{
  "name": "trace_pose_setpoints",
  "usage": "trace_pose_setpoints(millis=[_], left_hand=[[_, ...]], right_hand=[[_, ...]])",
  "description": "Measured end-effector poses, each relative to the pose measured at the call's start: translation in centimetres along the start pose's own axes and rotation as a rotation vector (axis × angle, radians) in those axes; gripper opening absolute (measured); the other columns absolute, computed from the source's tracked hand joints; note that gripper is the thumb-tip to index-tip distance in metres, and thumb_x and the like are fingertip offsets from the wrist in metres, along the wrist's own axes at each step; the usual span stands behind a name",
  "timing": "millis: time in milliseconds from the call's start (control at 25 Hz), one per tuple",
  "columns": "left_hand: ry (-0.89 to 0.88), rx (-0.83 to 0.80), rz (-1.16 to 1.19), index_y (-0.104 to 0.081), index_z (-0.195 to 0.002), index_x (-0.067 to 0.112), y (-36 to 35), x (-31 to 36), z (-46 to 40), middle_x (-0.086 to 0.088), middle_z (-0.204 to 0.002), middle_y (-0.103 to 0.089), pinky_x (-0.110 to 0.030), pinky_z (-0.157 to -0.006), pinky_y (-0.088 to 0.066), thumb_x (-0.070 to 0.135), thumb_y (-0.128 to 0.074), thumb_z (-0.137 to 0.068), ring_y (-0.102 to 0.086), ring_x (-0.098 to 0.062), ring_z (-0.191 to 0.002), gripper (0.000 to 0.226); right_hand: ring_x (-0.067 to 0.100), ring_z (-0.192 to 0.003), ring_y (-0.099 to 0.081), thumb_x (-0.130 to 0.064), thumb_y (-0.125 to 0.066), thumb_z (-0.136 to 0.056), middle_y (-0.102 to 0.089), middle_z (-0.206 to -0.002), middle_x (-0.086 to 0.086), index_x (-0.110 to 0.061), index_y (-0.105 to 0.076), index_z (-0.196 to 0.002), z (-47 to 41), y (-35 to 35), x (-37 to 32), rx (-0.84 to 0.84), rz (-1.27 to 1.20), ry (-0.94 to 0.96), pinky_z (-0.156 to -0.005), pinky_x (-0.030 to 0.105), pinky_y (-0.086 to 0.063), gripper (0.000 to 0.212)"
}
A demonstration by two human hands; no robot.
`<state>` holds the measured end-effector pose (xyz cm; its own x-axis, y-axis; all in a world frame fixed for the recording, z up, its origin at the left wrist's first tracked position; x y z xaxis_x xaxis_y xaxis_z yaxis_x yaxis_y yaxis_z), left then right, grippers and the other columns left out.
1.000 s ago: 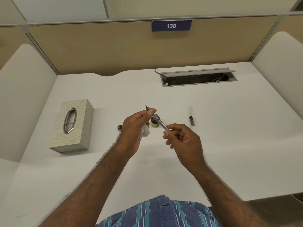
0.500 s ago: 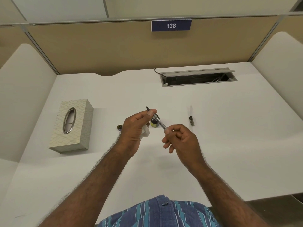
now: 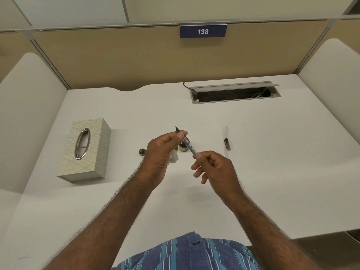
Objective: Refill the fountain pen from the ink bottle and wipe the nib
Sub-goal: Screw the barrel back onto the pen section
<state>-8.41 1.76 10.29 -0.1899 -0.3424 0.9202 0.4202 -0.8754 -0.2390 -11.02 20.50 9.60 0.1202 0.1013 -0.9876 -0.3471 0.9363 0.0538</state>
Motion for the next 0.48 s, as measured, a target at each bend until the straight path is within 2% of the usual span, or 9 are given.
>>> trace_pose_setpoints(millis=[120, 200, 280, 400, 480], left_hand=[[0.000, 0.007, -0.014, -0.087, -0.107, 0.020, -0.02, 0.08, -0.02, 0.016, -0.080, -0.074, -0.031, -0.075, -0.043, 0.034, -0.079, -0.093, -0.053, -0.015, -0.083, 0.021], [0.001, 0.015, -0.024, -0.087, -0.105, 0.021, 0.05, 0.06, -0.04, 0.015, -0.076, -0.073, -0.031, -0.075, -0.042, 0.034, -0.080, -0.092, -0.053, -0.016, -0.083, 0.020], [0.003, 0.024, -0.034, -0.087, -0.103, 0.019, 0.13, 0.03, -0.01, 0.016, -0.070, -0.071, -0.031, -0.073, -0.042, 0.035, -0.081, -0.091, -0.053, -0.015, -0.081, 0.021], [0.006, 0.035, -0.045, -0.087, -0.103, 0.018, 0.21, 0.08, 0.05, 0.017, -0.074, -0.072, -0.032, -0.074, -0.042, 0.037, -0.082, -0.090, -0.055, -0.014, -0.081, 0.023], [0.007, 0.033, -0.054, -0.088, -0.097, 0.021, 0.19, 0.10, 0.06, 0.017, -0.074, -0.072, -0.033, -0.074, -0.042, 0.037, -0.082, -0.090, -0.055, -0.013, -0.080, 0.018]], right_hand=[[0.018, -0.067, -0.074, -0.050, -0.070, -0.096, -0.082, -0.087, 0.005, -0.027, -0.078, -0.100, 0.09, 0.03, 0.01, 0.003, -0.025, -0.016, -0.051, 0.030, -0.055, 0.025], [0.019, -0.067, -0.074, -0.045, -0.074, -0.095, -0.082, -0.087, 0.005, -0.024, -0.076, -0.100, 0.00, 0.17, -0.01, 0.008, -0.011, 0.000, -0.050, 0.031, -0.054, 0.022], [0.019, -0.067, -0.074, -0.043, -0.068, -0.101, -0.082, -0.087, 0.005, -0.022, -0.078, -0.099, -0.03, -0.02, 0.09, -0.005, -0.007, -0.002, -0.051, 0.031, -0.054, 0.023], [0.019, -0.068, -0.075, -0.045, -0.075, -0.094, -0.082, -0.088, 0.005, -0.025, -0.076, -0.103, -0.02, 0.08, 0.08, 0.006, -0.016, -0.007, -0.051, 0.031, -0.055, 0.022], [0.019, -0.068, -0.075, -0.041, -0.073, -0.098, -0.082, -0.088, 0.005, -0.026, -0.078, -0.099, -0.07, 0.01, 0.14, -0.008, 0.005, 0.005, -0.051, 0.031, -0.055, 0.016]])
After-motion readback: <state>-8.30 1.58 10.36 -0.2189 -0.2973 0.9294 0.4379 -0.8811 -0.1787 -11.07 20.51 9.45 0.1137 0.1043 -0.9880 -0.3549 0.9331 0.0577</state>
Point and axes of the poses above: each hand's wrist, its own z-axis away from the middle knuckle, its own y-axis out of the back of the hand, x = y × z, the point moved 10 cm from there along -z, towards the middle knuckle
